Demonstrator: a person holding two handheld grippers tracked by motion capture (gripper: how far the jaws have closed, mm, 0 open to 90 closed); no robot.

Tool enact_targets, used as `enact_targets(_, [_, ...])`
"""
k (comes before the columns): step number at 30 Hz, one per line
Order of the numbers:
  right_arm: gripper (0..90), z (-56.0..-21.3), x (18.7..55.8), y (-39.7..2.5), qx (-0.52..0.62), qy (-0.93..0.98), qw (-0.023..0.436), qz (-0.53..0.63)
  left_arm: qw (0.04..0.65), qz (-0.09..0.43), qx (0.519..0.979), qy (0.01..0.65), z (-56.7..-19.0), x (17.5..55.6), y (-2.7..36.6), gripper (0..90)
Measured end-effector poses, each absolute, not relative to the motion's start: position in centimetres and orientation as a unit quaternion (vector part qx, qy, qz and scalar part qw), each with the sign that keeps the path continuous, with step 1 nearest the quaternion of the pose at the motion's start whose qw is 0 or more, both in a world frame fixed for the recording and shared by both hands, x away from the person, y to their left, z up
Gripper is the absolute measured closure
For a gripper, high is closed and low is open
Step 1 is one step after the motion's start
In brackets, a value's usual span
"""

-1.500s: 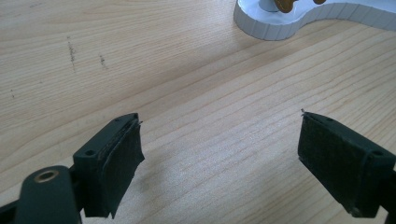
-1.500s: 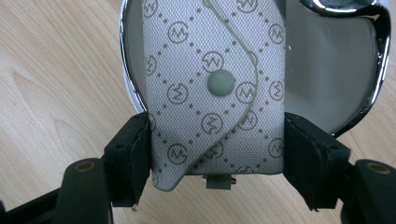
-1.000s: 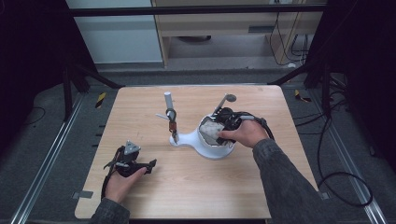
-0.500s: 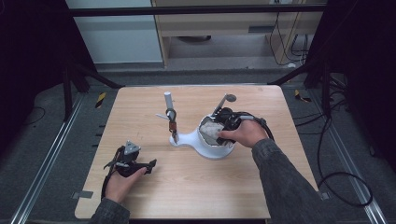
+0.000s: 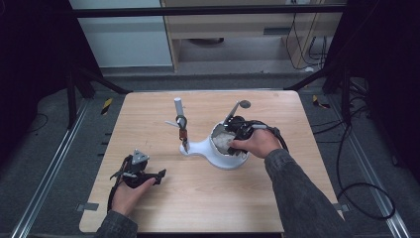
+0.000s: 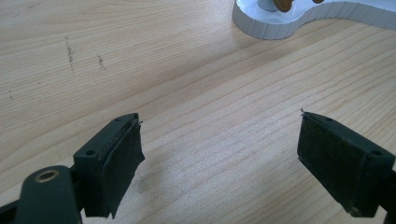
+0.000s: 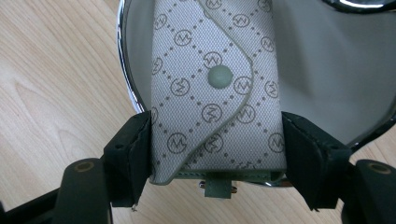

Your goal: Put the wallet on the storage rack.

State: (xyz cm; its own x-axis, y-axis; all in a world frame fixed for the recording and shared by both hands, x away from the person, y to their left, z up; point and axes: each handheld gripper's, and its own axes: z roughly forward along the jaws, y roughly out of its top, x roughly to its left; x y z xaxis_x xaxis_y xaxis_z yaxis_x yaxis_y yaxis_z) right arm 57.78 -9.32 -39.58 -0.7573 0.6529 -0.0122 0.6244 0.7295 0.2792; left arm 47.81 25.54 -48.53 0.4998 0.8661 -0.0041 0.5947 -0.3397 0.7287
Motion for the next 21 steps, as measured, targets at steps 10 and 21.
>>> enact_targets(10, [29.5,-39.88,57.81,-9.61,0.349,0.924,0.055,0.147,0.343,0.197,0.795,0.459,-48.51,47.81,25.55,13.4])
enact_targets(21, [28.8,-40.29,57.85,-9.92,0.366,0.915,0.052,0.164,0.342,0.198,0.796,0.459,-48.52,47.81,25.54,13.4])
